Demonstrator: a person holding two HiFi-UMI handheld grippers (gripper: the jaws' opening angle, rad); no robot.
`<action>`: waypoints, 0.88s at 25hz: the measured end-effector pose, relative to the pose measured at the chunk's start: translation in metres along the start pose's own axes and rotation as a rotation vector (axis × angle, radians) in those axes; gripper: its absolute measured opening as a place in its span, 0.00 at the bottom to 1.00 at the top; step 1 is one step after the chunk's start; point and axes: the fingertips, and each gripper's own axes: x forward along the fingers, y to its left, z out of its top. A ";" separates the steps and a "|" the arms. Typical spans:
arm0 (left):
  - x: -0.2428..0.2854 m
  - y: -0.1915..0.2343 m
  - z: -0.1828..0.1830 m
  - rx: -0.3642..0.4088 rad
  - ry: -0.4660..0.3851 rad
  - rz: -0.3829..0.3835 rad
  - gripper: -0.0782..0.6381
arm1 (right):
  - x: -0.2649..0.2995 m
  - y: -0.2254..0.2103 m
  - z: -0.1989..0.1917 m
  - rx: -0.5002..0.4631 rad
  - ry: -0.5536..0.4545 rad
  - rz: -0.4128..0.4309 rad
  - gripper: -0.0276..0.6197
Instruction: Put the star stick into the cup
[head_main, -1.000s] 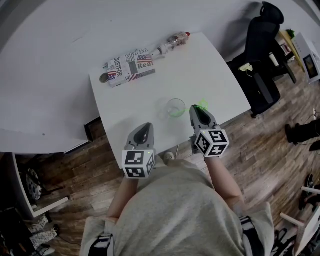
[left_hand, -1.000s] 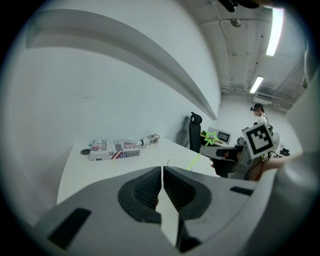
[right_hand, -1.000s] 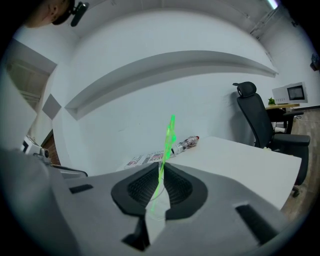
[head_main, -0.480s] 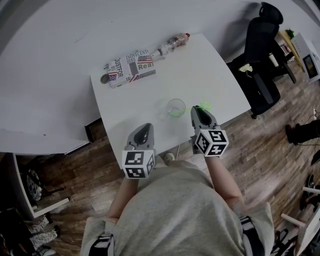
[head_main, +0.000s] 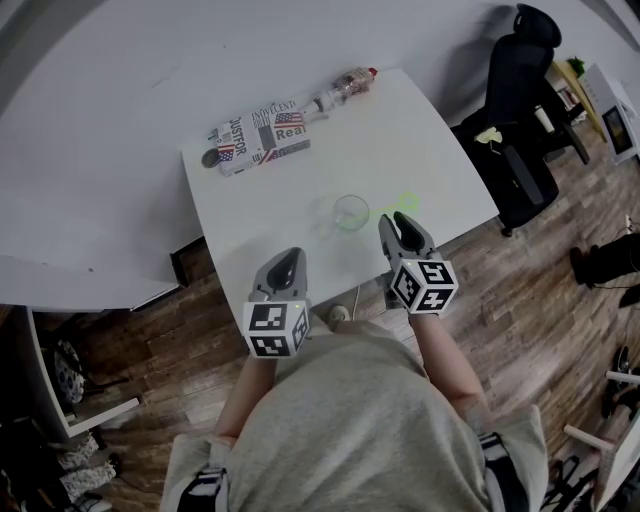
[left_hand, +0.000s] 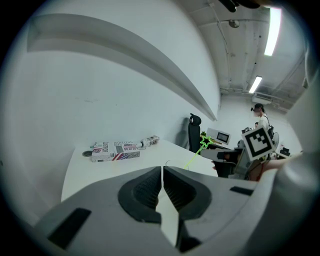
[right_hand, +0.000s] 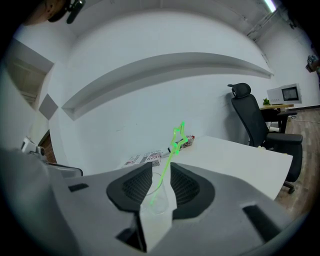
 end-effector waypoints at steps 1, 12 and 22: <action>-0.001 -0.001 0.000 0.002 0.000 -0.003 0.13 | -0.003 0.001 0.001 0.001 -0.003 0.000 0.22; -0.028 -0.018 -0.005 0.033 -0.004 -0.056 0.13 | -0.052 0.029 0.015 -0.018 -0.075 -0.003 0.22; -0.083 -0.018 -0.021 0.050 -0.014 -0.098 0.13 | -0.114 0.100 0.026 -0.095 -0.165 0.029 0.15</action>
